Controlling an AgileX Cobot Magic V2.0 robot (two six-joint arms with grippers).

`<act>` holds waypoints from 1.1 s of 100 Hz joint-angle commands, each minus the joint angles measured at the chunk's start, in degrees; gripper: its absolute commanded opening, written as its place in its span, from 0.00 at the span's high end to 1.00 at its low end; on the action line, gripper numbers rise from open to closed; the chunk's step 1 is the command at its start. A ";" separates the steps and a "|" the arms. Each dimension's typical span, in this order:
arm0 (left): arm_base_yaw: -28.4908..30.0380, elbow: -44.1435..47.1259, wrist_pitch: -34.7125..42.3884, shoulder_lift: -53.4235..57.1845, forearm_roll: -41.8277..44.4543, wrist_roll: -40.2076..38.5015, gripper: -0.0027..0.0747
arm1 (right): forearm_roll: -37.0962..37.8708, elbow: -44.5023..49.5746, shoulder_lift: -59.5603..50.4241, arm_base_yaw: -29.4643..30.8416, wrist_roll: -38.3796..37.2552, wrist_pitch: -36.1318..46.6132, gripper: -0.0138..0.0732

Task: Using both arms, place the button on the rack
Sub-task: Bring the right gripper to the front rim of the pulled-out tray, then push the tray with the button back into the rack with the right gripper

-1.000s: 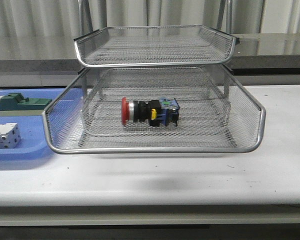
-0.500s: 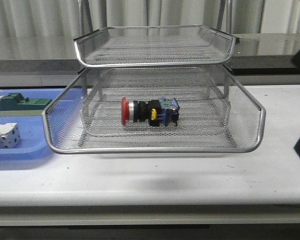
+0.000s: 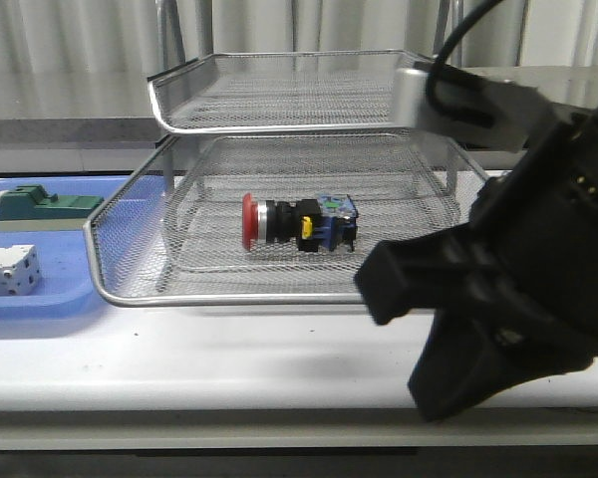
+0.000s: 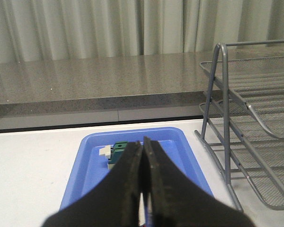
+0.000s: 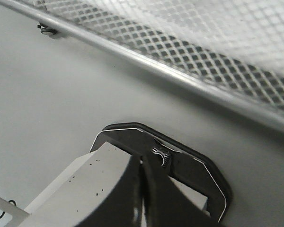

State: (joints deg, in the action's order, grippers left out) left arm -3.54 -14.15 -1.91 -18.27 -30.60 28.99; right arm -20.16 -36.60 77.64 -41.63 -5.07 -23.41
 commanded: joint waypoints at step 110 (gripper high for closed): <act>0.22 -1.55 4.60 -0.34 -0.63 -0.53 0.99 | 9.02 -16.82 14.28 5.80 0.67 13.43 0.91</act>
State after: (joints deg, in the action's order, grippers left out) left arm -3.54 -14.15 -1.91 -18.27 -30.60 28.99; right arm -16.82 -49.45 92.52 -39.55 -5.07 -22.69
